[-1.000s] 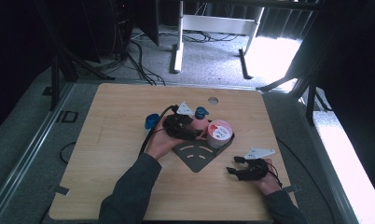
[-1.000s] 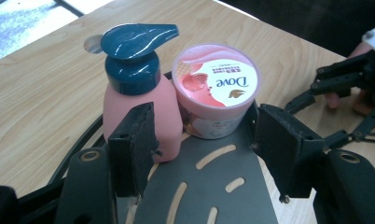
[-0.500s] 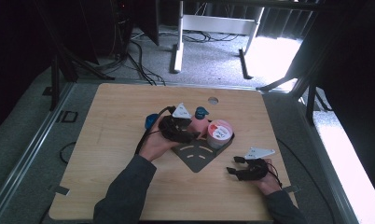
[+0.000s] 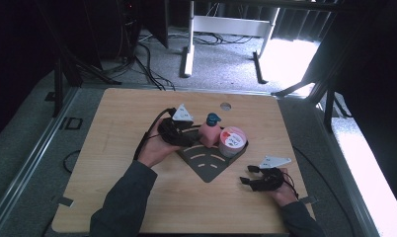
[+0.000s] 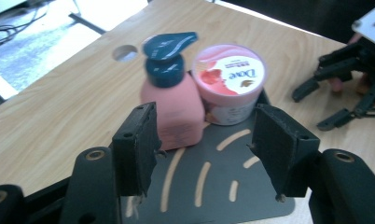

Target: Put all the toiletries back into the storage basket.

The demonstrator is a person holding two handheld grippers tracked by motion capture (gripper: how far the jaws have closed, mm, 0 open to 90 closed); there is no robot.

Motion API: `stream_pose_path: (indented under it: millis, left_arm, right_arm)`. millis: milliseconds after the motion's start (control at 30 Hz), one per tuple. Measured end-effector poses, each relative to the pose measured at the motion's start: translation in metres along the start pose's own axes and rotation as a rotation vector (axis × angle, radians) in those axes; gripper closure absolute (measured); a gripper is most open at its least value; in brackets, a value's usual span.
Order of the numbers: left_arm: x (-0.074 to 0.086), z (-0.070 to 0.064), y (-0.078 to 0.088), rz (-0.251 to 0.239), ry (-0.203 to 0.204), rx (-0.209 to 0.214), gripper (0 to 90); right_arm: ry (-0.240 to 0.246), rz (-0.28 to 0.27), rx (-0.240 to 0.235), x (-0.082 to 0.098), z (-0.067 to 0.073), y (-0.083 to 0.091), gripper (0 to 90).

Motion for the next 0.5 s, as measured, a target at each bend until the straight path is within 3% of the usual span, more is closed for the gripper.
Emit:
stream_pose_path:
  millis: [200,500]
  left_arm:
    - [-0.002,0.013,0.011,-0.022,0.011,-0.04,38.4]
    - [0.006,0.037,0.019,-0.004,0.013,-0.125,37.4]
  right_arm:
    - [0.001,0.001,0.0,0.0,0.0,0.0,36.6]
    - [0.0,0.001,-0.001,0.0,0.001,0.0,36.4]
Point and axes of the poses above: each handheld gripper's, and its own axes: y roughly backward along the jaws, x roughly out of its underside, z roughly to its left, the point moved 9 cm from there along -y, roughly forward along the jaws, and after that the axes turned 8 degrees about y, right-handed, at the moved point
